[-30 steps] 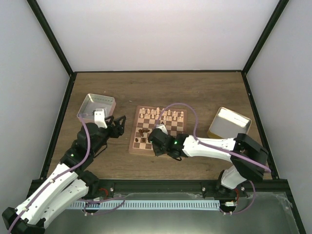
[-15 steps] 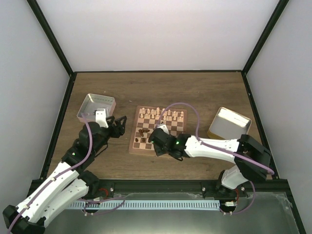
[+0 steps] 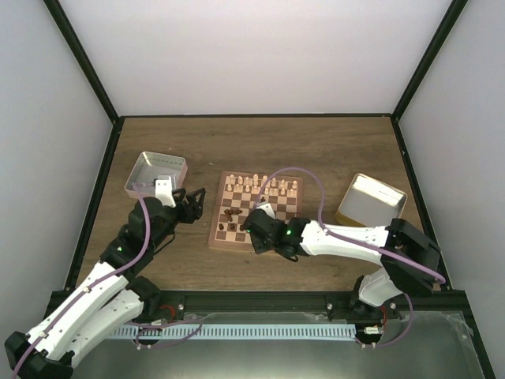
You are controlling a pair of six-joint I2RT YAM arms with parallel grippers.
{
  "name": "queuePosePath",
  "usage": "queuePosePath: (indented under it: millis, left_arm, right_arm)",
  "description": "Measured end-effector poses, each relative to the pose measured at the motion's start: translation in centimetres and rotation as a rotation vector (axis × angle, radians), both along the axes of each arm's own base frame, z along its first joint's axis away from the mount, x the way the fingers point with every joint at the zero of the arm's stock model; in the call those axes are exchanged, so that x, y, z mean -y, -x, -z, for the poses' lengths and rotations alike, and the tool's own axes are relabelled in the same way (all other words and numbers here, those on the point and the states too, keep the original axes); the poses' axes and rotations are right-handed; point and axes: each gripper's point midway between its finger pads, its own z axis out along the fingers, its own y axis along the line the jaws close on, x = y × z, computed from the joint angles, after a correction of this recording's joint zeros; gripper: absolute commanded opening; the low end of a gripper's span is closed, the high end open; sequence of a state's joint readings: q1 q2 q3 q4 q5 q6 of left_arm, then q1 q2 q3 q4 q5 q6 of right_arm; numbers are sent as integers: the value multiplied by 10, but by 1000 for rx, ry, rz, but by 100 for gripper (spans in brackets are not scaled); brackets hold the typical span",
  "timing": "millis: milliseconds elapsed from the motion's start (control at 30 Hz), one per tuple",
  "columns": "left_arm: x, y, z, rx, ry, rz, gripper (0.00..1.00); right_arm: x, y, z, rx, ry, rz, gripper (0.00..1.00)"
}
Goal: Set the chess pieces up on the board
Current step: Adjust the chess piece on the chessboard, then pick up the chess piece from the chessboard.
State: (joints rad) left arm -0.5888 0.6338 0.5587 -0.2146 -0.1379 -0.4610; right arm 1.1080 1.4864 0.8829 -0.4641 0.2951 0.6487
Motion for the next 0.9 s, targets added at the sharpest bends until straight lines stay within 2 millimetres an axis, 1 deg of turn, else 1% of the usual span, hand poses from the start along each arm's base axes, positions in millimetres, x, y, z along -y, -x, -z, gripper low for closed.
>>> queuePosePath:
  millis: [233, 333, 367, 400, 433, 500, 600, 667, 767, 900]
  left_arm:
    - [1, -1, 2, -5, -4, 0, 73]
    - [1, -2, 6, -18, -11, 0, 73]
    - [2, -3, 7, -22, -15, -1, 73]
    - [2, -4, 9, -27, -19, -3, 73]
    - [2, -5, 11, -34, -24, -8, 73]
    - [2, -7, 15, -45, -30, -16, 73]
    - [3, -11, 19, -56, -35, -22, 73]
    - [5, -13, 19, -55, -31, -22, 73]
    - [10, -18, 15, -44, -5, -17, 73]
    - [20, -25, 19, -56, 20, 1, 73]
  right_arm:
    - [0, 0, -1, 0, 1, 1, 39]
    - [0, -5, -13, 12, -24, 11, 40]
    - [-1, -14, -27, 29, -61, 33, 40]
    - [-1, -14, -27, 29, -61, 33, 40]
    - [0, -22, -35, 36, -82, 51, 40]
    - [3, -43, -50, 52, -123, 100, 40]
    - [10, -71, -59, 57, -156, 153, 40]
    - [11, -85, -56, 44, -163, 172, 40]
    - [13, -100, -42, 8, -159, 193, 40]
    - [15, -109, -20, -46, -136, 196, 36]
